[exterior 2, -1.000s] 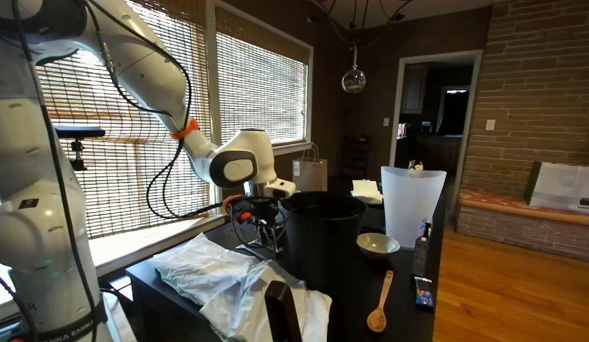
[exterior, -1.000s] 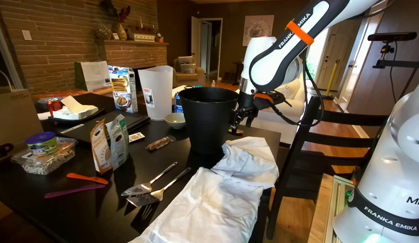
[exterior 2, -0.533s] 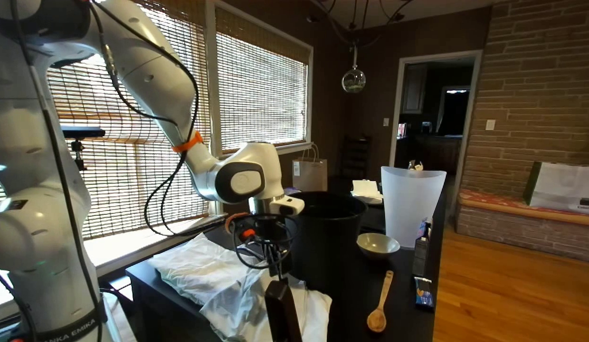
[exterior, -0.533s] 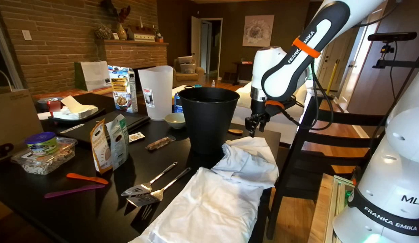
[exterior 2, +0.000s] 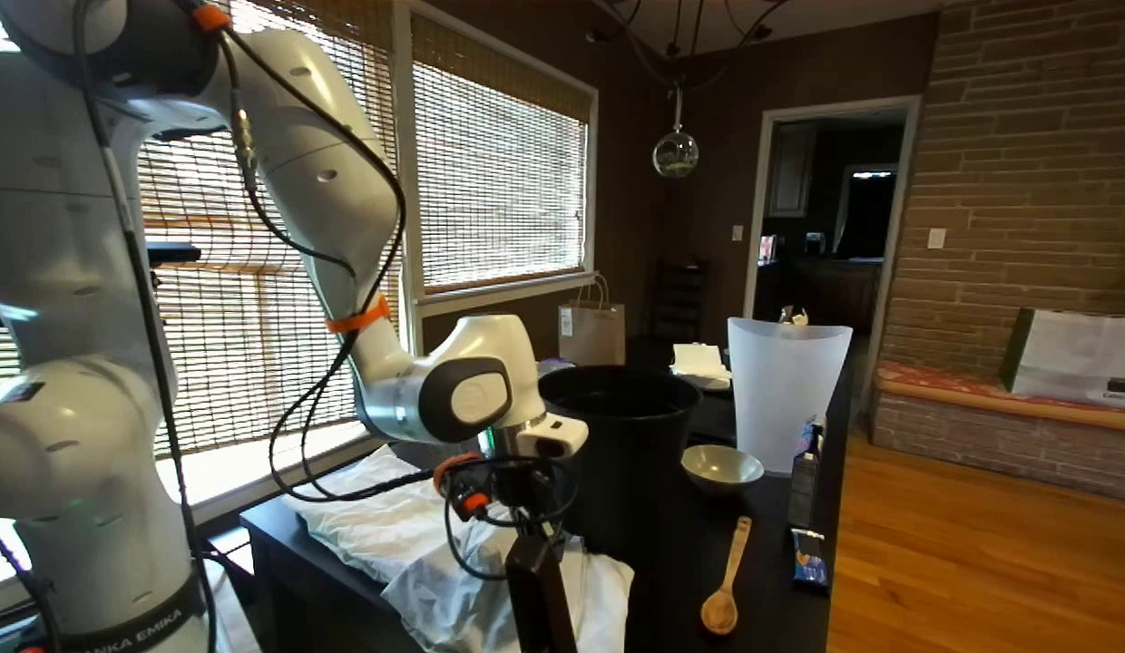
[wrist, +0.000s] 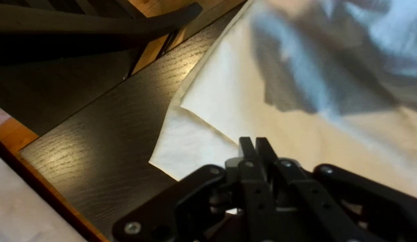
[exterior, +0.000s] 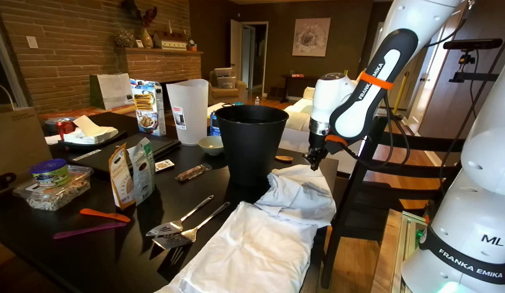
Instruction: Remove the white cloth from the bin and put it on the table.
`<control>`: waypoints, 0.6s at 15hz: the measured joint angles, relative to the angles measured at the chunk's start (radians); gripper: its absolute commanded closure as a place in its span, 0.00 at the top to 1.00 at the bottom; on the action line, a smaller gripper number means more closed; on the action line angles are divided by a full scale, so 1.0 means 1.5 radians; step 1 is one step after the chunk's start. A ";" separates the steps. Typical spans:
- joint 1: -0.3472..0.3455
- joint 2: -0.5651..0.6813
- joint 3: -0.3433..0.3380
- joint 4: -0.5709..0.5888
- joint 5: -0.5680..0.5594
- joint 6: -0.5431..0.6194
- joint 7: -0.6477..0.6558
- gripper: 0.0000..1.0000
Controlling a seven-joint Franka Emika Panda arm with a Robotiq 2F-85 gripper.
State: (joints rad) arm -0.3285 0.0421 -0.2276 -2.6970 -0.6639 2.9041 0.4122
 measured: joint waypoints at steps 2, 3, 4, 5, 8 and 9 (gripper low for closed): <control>-0.001 0.030 -0.009 0.000 -0.023 0.053 0.035 0.00; 0.000 0.045 -0.013 0.001 -0.032 0.078 0.051 0.00; 0.001 0.059 -0.018 0.003 -0.042 0.100 0.068 0.00; 0.005 0.074 -0.026 0.005 -0.055 0.119 0.084 0.00; 0.035 0.117 -0.071 0.027 -0.097 0.165 0.133 0.00; 0.052 0.131 -0.093 0.040 -0.107 0.173 0.147 0.00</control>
State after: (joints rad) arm -0.2504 0.2392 -0.3667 -2.6370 -0.8241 3.1640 0.6328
